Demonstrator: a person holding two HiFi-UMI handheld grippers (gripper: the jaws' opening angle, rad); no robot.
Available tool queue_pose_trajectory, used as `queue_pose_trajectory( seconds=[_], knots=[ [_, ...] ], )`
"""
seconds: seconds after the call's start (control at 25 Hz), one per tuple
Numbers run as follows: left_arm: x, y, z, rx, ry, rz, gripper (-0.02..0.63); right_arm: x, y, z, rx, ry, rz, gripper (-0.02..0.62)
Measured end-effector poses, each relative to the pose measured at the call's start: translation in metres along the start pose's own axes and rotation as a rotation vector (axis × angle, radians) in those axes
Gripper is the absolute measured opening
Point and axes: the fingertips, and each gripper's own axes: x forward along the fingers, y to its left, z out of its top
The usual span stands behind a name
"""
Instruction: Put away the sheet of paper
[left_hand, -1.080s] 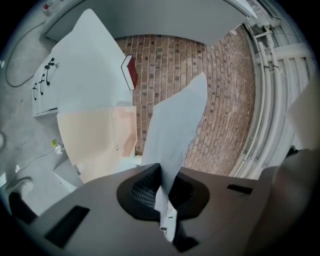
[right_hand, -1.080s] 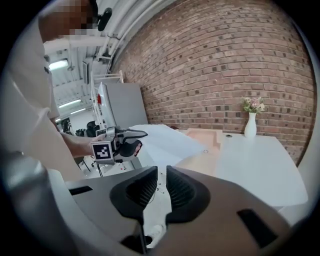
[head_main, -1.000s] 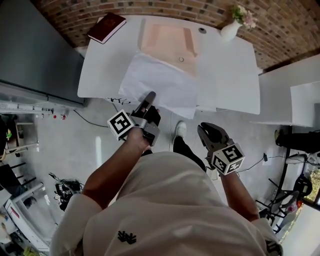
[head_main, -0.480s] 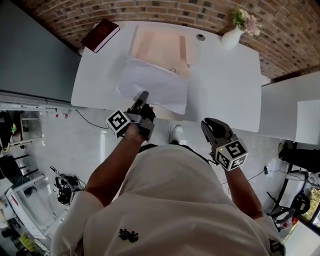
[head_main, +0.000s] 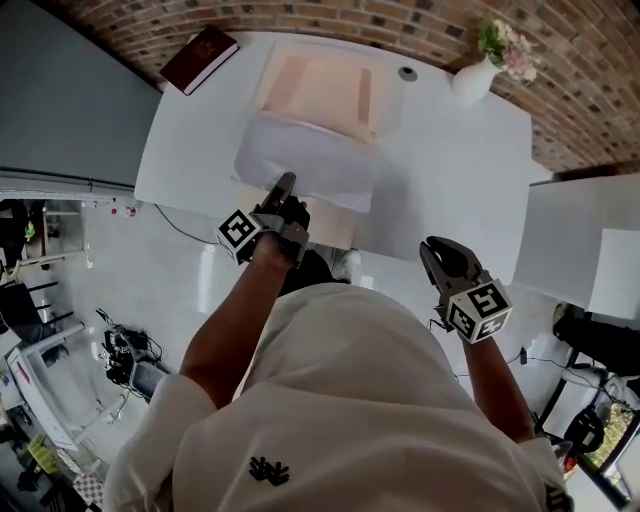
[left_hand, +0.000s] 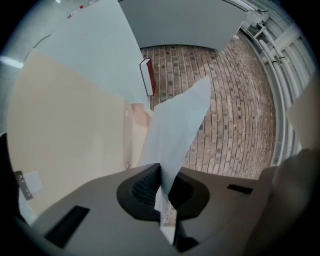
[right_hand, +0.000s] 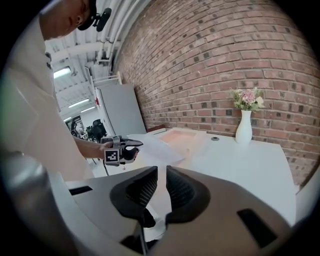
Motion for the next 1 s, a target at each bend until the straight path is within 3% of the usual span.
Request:
queue_pose_trajectory(
  seconds=[0.4,1.0],
  knots=[
    [0.024,0.029,0.01,-0.056,0.01,0.052,0.023,0.027,-0.007,0.012,0.05,0.034,-0.006,0.077],
    [0.074,0.05,0.055,-0.048,0.036,0.074,0.023,0.059,0.015,0.031,0.059,0.057,-0.059,0.077]
  ],
)
